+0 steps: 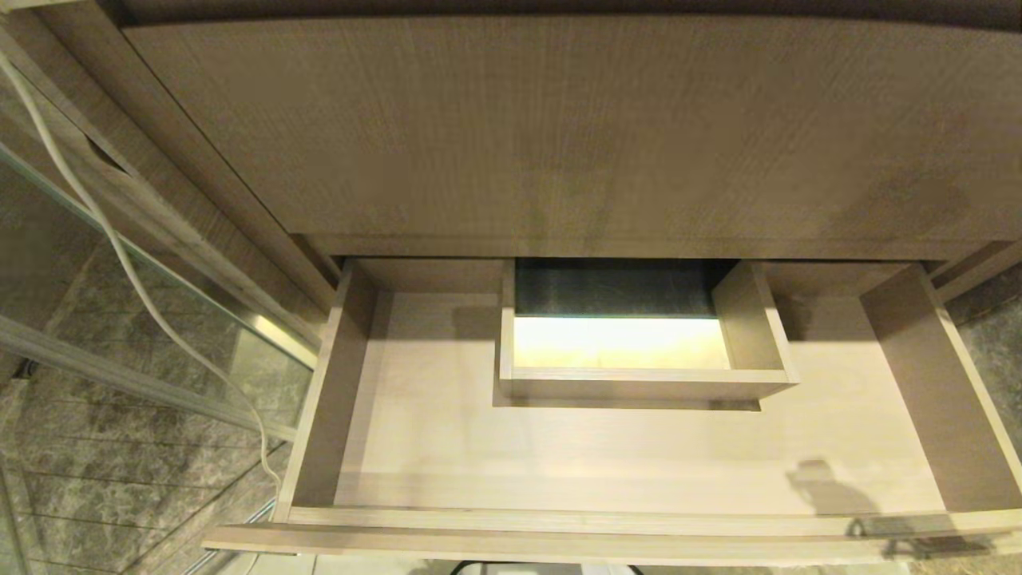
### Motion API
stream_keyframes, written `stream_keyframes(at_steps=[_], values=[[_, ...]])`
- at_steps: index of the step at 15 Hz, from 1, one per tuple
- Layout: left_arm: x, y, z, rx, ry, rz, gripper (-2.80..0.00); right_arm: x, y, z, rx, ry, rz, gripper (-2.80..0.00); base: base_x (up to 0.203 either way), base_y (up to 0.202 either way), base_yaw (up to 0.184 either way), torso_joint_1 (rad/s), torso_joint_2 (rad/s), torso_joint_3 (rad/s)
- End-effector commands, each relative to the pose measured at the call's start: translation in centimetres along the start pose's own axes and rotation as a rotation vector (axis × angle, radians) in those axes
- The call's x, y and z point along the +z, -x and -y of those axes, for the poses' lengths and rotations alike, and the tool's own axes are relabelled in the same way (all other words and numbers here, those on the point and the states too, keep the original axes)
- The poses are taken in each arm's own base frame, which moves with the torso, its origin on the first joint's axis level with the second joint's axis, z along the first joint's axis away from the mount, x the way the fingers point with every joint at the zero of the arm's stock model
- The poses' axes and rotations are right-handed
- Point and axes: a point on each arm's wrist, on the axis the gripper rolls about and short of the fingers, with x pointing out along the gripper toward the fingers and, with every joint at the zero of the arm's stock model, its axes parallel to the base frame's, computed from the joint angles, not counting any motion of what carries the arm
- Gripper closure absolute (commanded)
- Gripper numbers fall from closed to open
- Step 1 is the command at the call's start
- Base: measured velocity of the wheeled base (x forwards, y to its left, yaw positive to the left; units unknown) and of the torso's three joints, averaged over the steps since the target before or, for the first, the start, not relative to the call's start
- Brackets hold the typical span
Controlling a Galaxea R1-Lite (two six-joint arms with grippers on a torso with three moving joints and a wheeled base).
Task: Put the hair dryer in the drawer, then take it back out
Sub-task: Close the drawer
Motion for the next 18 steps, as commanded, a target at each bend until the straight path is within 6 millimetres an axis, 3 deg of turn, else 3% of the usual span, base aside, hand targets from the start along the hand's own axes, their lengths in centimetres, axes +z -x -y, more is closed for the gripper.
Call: stream_keyframes(at_steps=[1, 10, 18], values=[[0.0, 0.0, 0.0, 0.000, 0.000, -0.001, 0.00, 0.0, -3.0, 0.1, 0.051, 0.040, -0.130, 0.00, 0.000, 0.000, 0.000, 0.000, 0.00, 0.000], [0.0, 0.0, 0.0, 0.000, 0.000, -0.001, 0.00, -1.5, -9.9, -0.7, 0.204, 0.054, -0.422, 0.00, 0.000, 0.000, 0.000, 0.013, 0.00, 0.013], [0.0, 0.0, 0.0, 0.000, 0.000, 0.000, 0.00, -2.5, -12.1, -1.1, 0.271, 0.184, -0.523, 0.00, 0.000, 0.000, 0.000, 0.000, 0.00, 0.000]])
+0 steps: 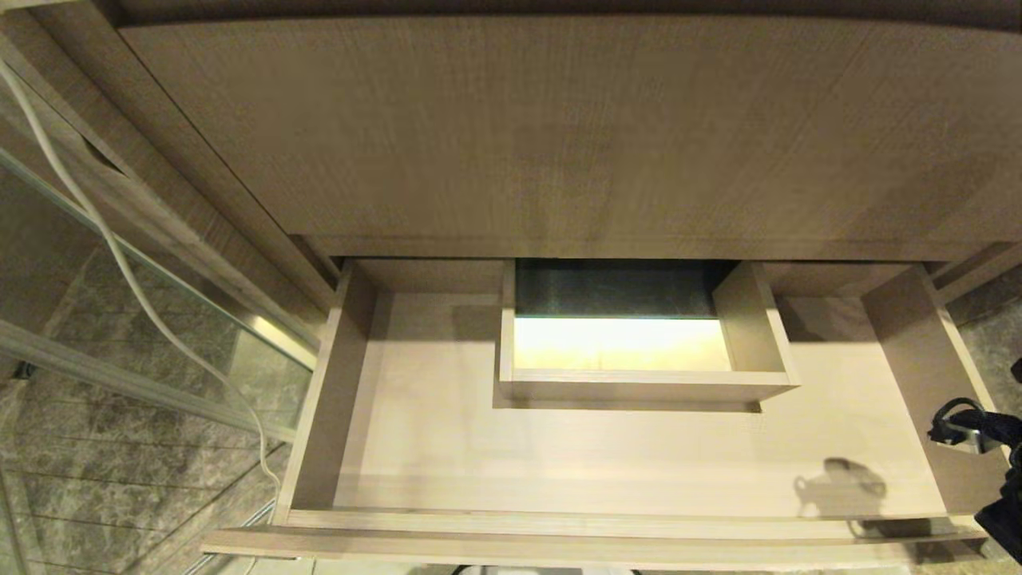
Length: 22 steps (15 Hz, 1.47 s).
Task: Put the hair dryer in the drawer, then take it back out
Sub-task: Close the drawer
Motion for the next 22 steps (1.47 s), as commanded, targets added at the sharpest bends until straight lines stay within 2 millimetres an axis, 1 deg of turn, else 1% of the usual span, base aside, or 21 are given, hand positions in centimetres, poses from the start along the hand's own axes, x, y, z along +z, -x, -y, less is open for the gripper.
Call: stream_keyframes(at_steps=[1, 4, 7, 9, 14, 17, 18, 20, 22], values=[[0.0, 0.0, 0.0, 0.000, 0.000, -0.001, 0.00, -0.1, -0.6, 0.1, 0.000, 0.034, -0.042, 0.00, 0.000, 0.000, 0.000, 0.000, 0.00, 0.000], [0.0, 0.0, 0.0, 0.000, 0.000, 0.000, 0.00, -0.5, -0.8, 0.0, -0.004, 0.095, -0.061, 0.00, 0.000, 0.000, 0.000, 0.000, 0.00, 0.000], [0.0, 0.0, 0.0, 0.000, 0.000, -0.001, 0.00, -0.9, -0.8, 0.3, -0.018, 0.119, -0.086, 0.00, 0.000, 0.000, 0.000, 0.000, 0.00, 0.000], [0.0, 0.0, 0.0, 0.000, 0.000, 0.000, 0.00, -1.2, -1.3, 0.0, -0.004, 0.120, -0.098, 0.00, 0.000, 0.000, 0.000, 0.000, 0.00, 0.000], [0.0, 0.0, 0.0, 0.000, 0.000, -0.001, 0.00, -0.3, -1.8, 0.8, -0.040, 0.102, -0.045, 0.00, 0.000, 0.000, 0.000, 0.000, 0.00, 0.000], [0.0, 0.0, 0.0, 0.000, 0.000, -0.001, 0.00, 1.2, -1.6, 1.9, -0.093, 0.063, 0.132, 0.00, 0.000, 0.000, 0.000, 0.000, 0.00, 0.000], [0.0, 0.0, 0.0, 0.000, 0.000, -0.001, 0.00, 1.3, -1.5, 1.9, -0.096, 0.057, 0.139, 0.00, 0.000, 0.000, 0.000, 0.000, 0.00, 0.000], [0.0, 0.0, 0.0, 0.000, 0.000, 0.000, 0.00, 1.6, -0.8, 2.2, -0.124, -0.002, 0.216, 0.00, 0.000, 0.000, 0.000, 0.000, 0.00, 0.000], [0.0, 0.0, 0.0, 0.000, 0.000, -0.001, 0.00, 2.6, 0.5, 2.7, -0.156, -0.041, 0.398, 0.00, 0.000, 0.000, 0.000, 0.000, 0.00, 0.000]])
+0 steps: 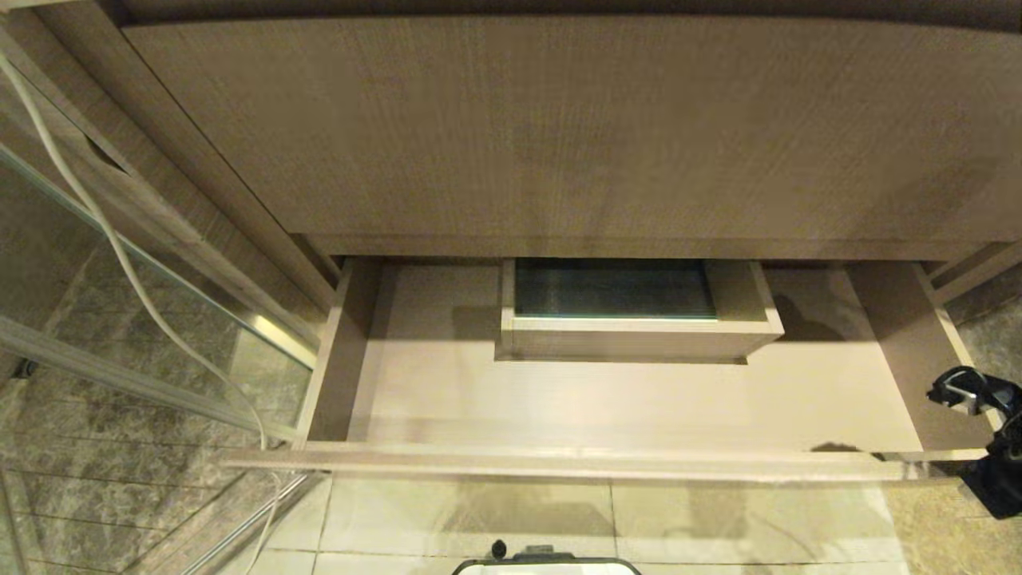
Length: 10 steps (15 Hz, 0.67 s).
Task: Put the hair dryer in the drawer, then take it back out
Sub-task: Close the drawer
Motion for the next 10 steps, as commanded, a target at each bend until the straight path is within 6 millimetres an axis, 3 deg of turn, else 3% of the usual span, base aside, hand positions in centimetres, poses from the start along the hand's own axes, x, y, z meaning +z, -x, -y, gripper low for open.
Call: stream_keyframes(at_steps=[1, 6, 10], values=[[0.0, 0.0, 0.0, 0.001, 0.000, -0.001, 0.00, 1.6, 1.4, 0.7, -0.047, -0.030, 0.207, 0.00, 0.000, 0.000, 0.000, 0.000, 0.00, 0.000], [0.0, 0.0, 0.0, 0.001, 0.000, -0.001, 0.00, 7.4, 3.6, 2.2, -0.148, -0.093, 0.598, 0.00, 0.000, 0.000, 0.000, 0.000, 0.00, 0.000], [0.0, 0.0, 0.0, 0.001, 0.000, 0.000, 0.00, 7.2, 6.2, 2.1, -0.184, -0.107, 0.668, 0.00, 0.000, 0.000, 0.000, 0.000, 0.00, 0.000]])
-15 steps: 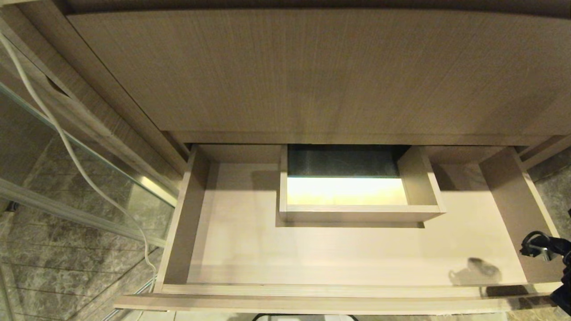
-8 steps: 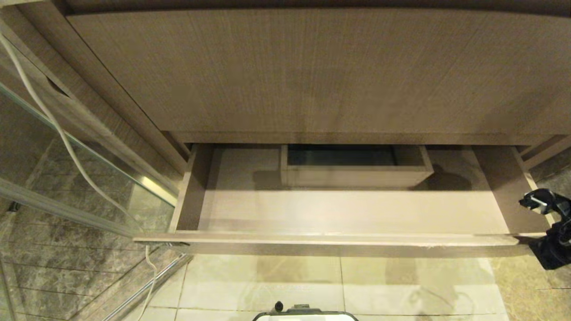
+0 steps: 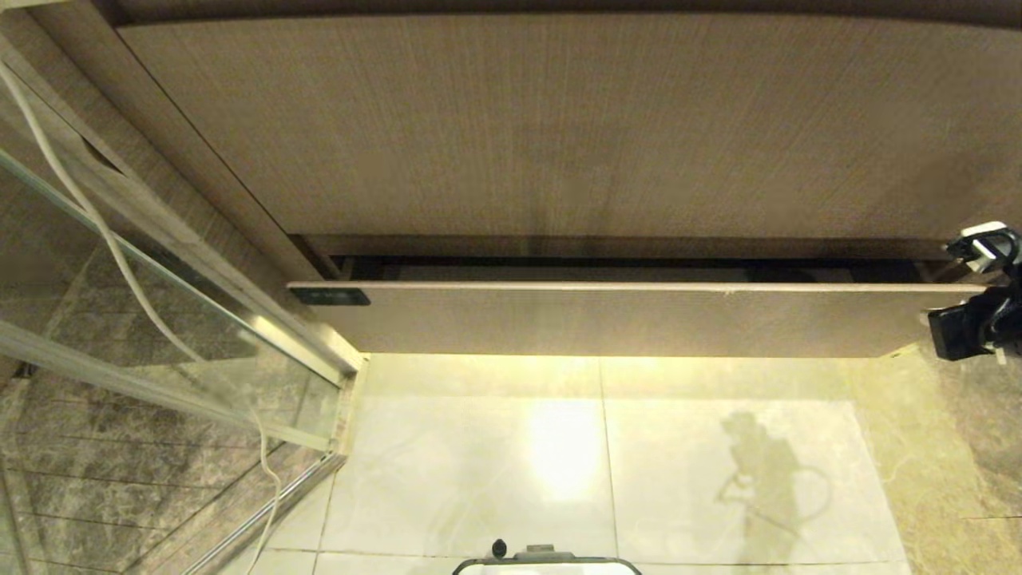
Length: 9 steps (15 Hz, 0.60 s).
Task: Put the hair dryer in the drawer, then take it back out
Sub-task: Close the drawer
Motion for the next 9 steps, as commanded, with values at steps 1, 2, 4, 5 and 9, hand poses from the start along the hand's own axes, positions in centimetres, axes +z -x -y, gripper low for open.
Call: stream_keyframes(at_steps=[1, 2, 4, 5, 9], values=[[0.0, 0.0, 0.0, -0.002, 0.000, -0.001, 0.00, 0.5, 1.6, -0.1, -0.010, 0.002, 0.026, 0.00, 0.000, 0.000, 0.000, 0.000, 0.00, 0.000], [0.0, 0.0, 0.0, -0.002, 0.000, -0.001, 0.00, 0.5, 1.6, -0.1, -0.011, 0.002, 0.025, 0.00, 0.000, 0.000, 0.000, 0.000, 0.00, 0.000], [0.0, 0.0, 0.0, -0.002, 0.000, -0.002, 0.00, 0.7, 3.9, -0.4, -0.029, 0.007, 0.056, 0.00, 0.000, 0.000, 0.000, 0.000, 0.00, 0.000], [0.0, 0.0, 0.0, -0.002, 0.000, -0.001, 0.00, 0.6, 5.0, -0.7, -0.036, 0.008, 0.067, 0.00, 0.000, 0.000, 0.000, 0.000, 0.00, 0.000], [0.0, 0.0, 0.0, -0.002, 0.000, -0.002, 0.00, -0.2, 10.3, -1.9, -0.056, 0.011, 0.096, 0.00, 0.000, 0.000, 0.000, 0.000, 0.00, 0.000]])
